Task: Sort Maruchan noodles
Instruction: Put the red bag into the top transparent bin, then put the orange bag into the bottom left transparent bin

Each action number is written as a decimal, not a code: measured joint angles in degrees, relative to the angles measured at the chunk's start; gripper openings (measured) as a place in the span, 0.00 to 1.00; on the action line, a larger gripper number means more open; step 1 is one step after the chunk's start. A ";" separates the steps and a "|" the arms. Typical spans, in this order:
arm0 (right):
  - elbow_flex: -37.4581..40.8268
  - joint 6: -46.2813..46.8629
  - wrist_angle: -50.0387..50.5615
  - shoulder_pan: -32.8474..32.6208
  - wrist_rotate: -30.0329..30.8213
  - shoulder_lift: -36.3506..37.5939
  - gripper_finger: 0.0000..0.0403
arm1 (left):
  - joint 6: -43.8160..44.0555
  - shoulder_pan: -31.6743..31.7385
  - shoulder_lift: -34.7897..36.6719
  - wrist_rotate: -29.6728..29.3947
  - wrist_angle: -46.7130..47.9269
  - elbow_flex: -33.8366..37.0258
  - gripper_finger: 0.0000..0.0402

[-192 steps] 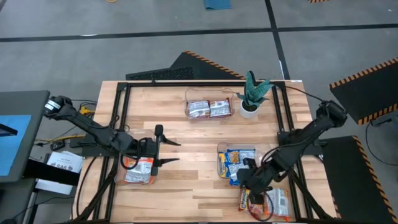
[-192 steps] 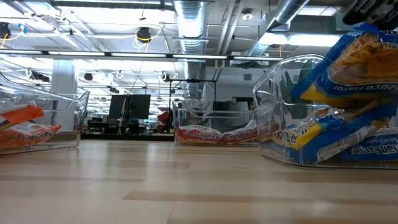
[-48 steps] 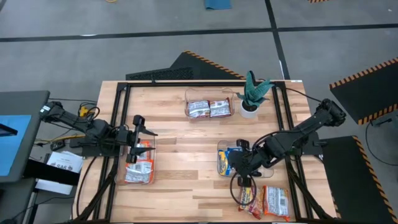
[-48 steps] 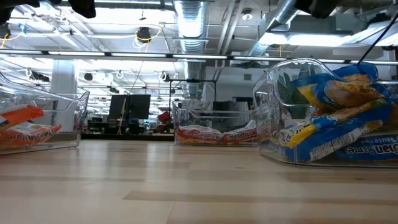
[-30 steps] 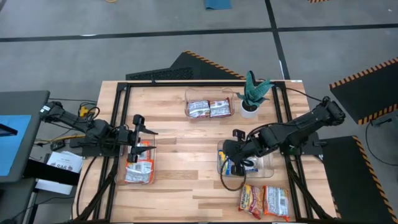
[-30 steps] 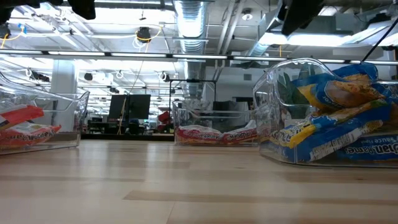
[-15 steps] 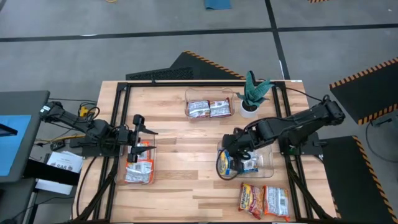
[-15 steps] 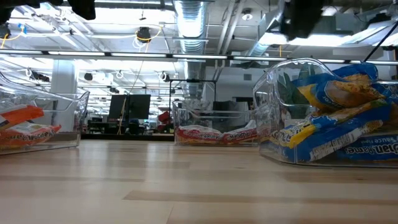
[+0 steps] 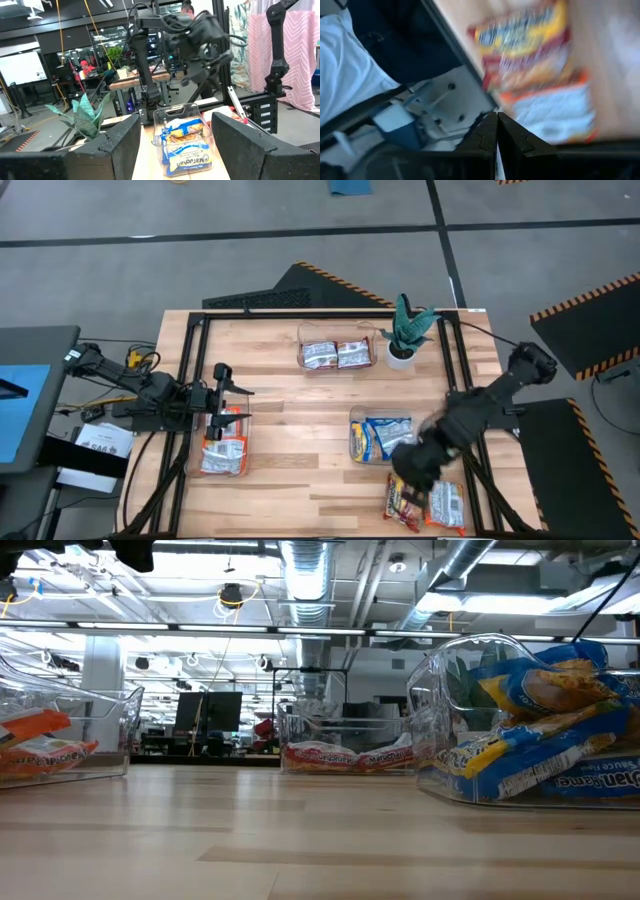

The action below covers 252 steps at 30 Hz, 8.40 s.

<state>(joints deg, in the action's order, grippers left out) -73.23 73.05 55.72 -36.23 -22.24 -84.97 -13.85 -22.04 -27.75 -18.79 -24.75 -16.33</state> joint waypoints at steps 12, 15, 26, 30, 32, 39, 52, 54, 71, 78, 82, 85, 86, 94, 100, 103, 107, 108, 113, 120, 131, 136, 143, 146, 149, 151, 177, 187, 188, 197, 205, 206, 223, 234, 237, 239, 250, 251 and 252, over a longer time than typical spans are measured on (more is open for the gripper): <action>0.40 36.52 -2.45 -18.85 25.59 -0.66 0.16 | -2.19 0.00 0.00 -0.07 -1.65 0.01 0.57; 2.40 41.13 -5.25 -20.83 31.43 -0.57 0.24 | -2.82 0.00 0.04 -0.09 -1.99 0.01 0.57; 11.19 38.03 -17.81 -19.45 28.92 -4.51 0.54 | -3.93 0.00 0.07 -0.07 -2.58 0.01 0.57; 10.39 35.50 -16.51 -18.13 23.07 -9.53 0.55 | -3.96 0.00 0.07 -0.07 -3.04 0.01 0.57; 9.97 34.62 -16.54 -17.66 22.16 -11.52 0.54 | -3.96 0.01 0.07 -0.07 -3.09 0.01 0.57; 7.96 33.55 -15.69 -17.43 20.76 -18.06 0.54 | -3.98 0.00 0.07 -0.05 -3.34 0.01 0.57; 7.26 32.86 -14.92 -17.53 19.21 -22.30 0.09 | -5.25 0.01 0.04 -0.04 -3.64 0.01 0.57; 7.48 31.56 -14.31 -17.35 19.10 -21.20 0.05 | -5.25 0.02 0.04 -0.04 -4.27 0.01 0.57; 7.76 -0.60 -27.83 -11.48 22.74 -4.97 0.04 | -4.65 0.02 0.04 -0.03 -6.28 0.01 0.57; 2.85 -14.46 -30.96 -4.54 22.37 -2.31 0.04 | -4.98 0.00 0.04 -0.04 -6.28 0.01 0.57; -1.04 -27.64 -30.07 2.17 22.38 -1.15 0.04 | -4.91 0.02 0.04 -0.02 -6.30 0.01 0.57; -3.53 -37.59 -26.95 8.93 22.09 -0.72 0.04 | -4.33 0.02 0.07 -0.02 -6.34 0.01 0.57; -4.09 -40.73 -25.53 11.44 22.05 -0.74 0.04 | -3.95 0.02 0.04 0.00 -6.34 0.01 0.57; -4.98 -58.99 -18.04 33.13 22.94 -1.77 0.04 | -0.27 0.00 0.04 0.59 -5.68 -0.01 0.57; -4.90 -64.71 -17.75 45.49 32.40 -4.32 0.04 | 4.14 0.00 0.00 0.89 -3.57 -0.01 0.57; -5.06 -66.91 -20.85 50.17 34.02 -6.71 0.04 | 3.49 0.00 -0.01 2.08 -3.23 -0.01 0.57; -5.10 -68.92 -22.61 53.88 34.18 -10.34 0.04 | 2.87 -0.02 0.00 2.00 -3.28 -0.01 0.57; -5.03 -69.47 -22.30 54.51 34.16 -11.36 0.04 | 2.82 -0.02 0.02 2.01 -3.32 -0.01 0.57; -5.00 -72.23 -26.40 55.21 35.20 -16.91 0.04 | 2.73 0.00 0.02 1.92 -4.00 -0.03 0.57; -4.97 -72.08 -29.80 55.93 34.79 -19.34 0.04 | 2.38 0.00 0.00 1.95 -4.26 -0.03 0.57; -5.19 -70.04 -34.78 55.29 34.18 -18.44 0.29 | 3.53 -0.11 -0.44 3.14 -4.33 -0.03 0.57; -5.10 -70.47 -34.83 54.49 34.19 -15.20 0.42 | 3.40 -0.11 -0.50 3.15 -4.09 -0.03 0.57; -5.12 -68.68 -35.01 53.37 34.23 -8.94 0.55 | 4.22 -0.13 -0.49 3.48 -4.21 -0.03 0.57; -5.14 -68.56 -34.99 53.00 34.17 -6.97 0.57 | 4.23 -0.13 -0.50 3.52 -4.20 -0.03 0.57; -5.14 -68.52 -35.44 52.23 33.25 -5.43 0.57 | 4.33 -0.13 -0.50 3.58 -4.20 -0.03 0.57; -5.14 -68.48 -35.40 51.51 32.46 -4.76 0.57 | 4.52 -0.13 -0.50 3.60 -4.20 -0.03 0.57; -5.09 -70.28 -24.23 43.26 20.22 2.65 0.56 | 1.56 -0.13 -0.48 5.34 -2.89 -0.03 0.57; -5.09 -51.10 2.27 35.45 13.78 10.81 0.56 | 3.33 -0.15 4.46 1.94 4.27 -0.03 0.57; -5.09 -47.50 4.81 33.59 12.37 11.77 0.56 | 3.78 -0.15 4.78 1.91 4.90 -0.03 0.57; -5.11 2.20 17.29 3.86 10.73 16.90 0.56 | 4.61 -0.15 4.92 0.28 3.90 -0.03 0.57; -5.11 37.04 17.13 -20.32 18.52 9.39 0.56 | 4.06 -0.13 4.92 0.11 3.19 -0.03 0.57; -5.11 39.03 16.94 -21.72 18.56 7.75 0.56 | 4.04 -0.13 4.94 0.11 3.11 -0.03 0.57; -5.09 34.80 10.12 -23.71 14.14 -16.98 0.56 | 0.15 -0.13 4.94 -0.04 0.72 -0.03 0.57; -5.09 33.18 7.39 -22.62 13.07 -24.11 0.56 | 0.79 -0.13 4.94 -0.04 0.78 -0.03 0.57; -5.09 32.96 6.25 -22.62 13.07 -25.51 0.56 | 0.88 -0.13 4.94 -0.04 0.78 -0.03 0.57; -5.14 32.96 6.91 -22.64 12.96 -26.60 0.56 | 1.09 -0.13 4.92 -0.04 0.83 -0.03 0.57; -5.81 31.52 7.12 -22.44 9.65 -30.75 0.11 | 0.78 -0.13 4.92 0.13 0.57 -0.03 0.57; -6.49 30.56 7.42 -22.45 9.71 -30.44 0.06 | 0.43 -0.13 4.92 0.12 0.18 -0.03 0.57; -7.09 29.77 7.71 -22.50 9.87 -29.93 0.05 | -0.03 -0.13 4.92 0.13 -0.34 -0.03 0.57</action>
<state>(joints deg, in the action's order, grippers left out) -80.32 102.82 63.43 -58.73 -12.38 -114.90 -13.88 -22.17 -22.83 -18.66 -25.08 -16.36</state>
